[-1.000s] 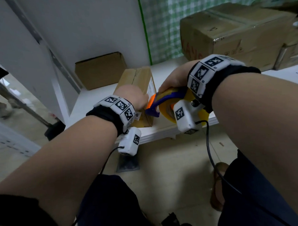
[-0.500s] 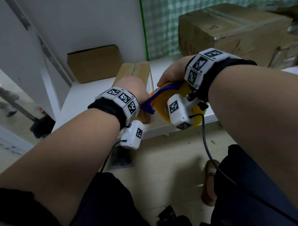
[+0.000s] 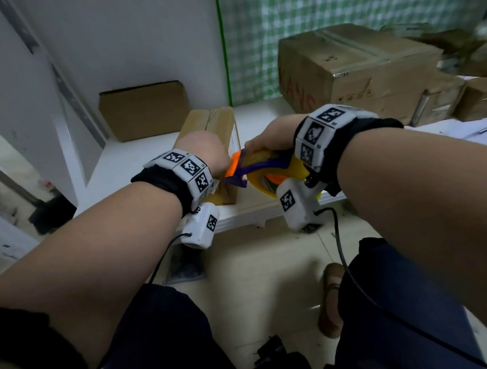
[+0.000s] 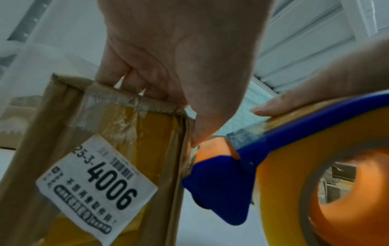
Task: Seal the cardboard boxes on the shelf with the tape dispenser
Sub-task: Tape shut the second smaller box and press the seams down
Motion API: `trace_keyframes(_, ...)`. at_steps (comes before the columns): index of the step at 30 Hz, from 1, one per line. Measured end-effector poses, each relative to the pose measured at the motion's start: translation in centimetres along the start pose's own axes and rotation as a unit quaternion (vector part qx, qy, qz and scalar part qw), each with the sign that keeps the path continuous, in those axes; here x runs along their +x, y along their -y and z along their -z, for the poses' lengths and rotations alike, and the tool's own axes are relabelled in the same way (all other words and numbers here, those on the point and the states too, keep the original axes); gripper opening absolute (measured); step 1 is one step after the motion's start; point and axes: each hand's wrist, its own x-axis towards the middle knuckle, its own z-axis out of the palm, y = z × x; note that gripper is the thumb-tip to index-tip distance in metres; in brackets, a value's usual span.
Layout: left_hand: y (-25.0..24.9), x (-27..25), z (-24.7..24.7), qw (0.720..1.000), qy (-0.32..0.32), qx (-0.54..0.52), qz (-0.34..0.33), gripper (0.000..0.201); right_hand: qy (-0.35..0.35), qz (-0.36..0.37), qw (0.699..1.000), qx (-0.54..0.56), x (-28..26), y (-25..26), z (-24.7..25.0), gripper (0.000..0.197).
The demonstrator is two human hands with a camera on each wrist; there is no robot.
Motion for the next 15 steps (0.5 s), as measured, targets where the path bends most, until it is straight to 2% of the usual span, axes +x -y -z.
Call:
trace_keyframes(3,0.6,0.2,-0.3,1.000,0.002,-0.019,0.004,0.033,0.009,-0.028,0.997,-0.067,-0.6,-0.3,-0.5,0.067)
trace_keyframes(5,1.2,0.3,-0.5,0.999,0.007,-0.036,0.010,0.033,0.039,-0.044,0.998,-0.014,-0.7,-0.5,-0.8,0.069)
trace_keyframes(8,2.0,0.4,-0.7,0.998,0.015,-0.062,0.019,0.032,0.078,-0.078,0.989,0.099,-0.8,-0.9,-0.6,0.055)
trace_keyframes(11,2.4,0.6,-0.7,0.997,0.023,-0.076,0.009,0.038,0.127,-0.067,0.980,0.140,-1.5,-0.9,-0.4,0.037)
trace_keyframes(15,2.7,1.5,-0.3,0.984,0.062,-0.166,0.020,0.050,0.141,-0.042,0.974,0.174,-1.4,-1.2,-0.2,0.030)
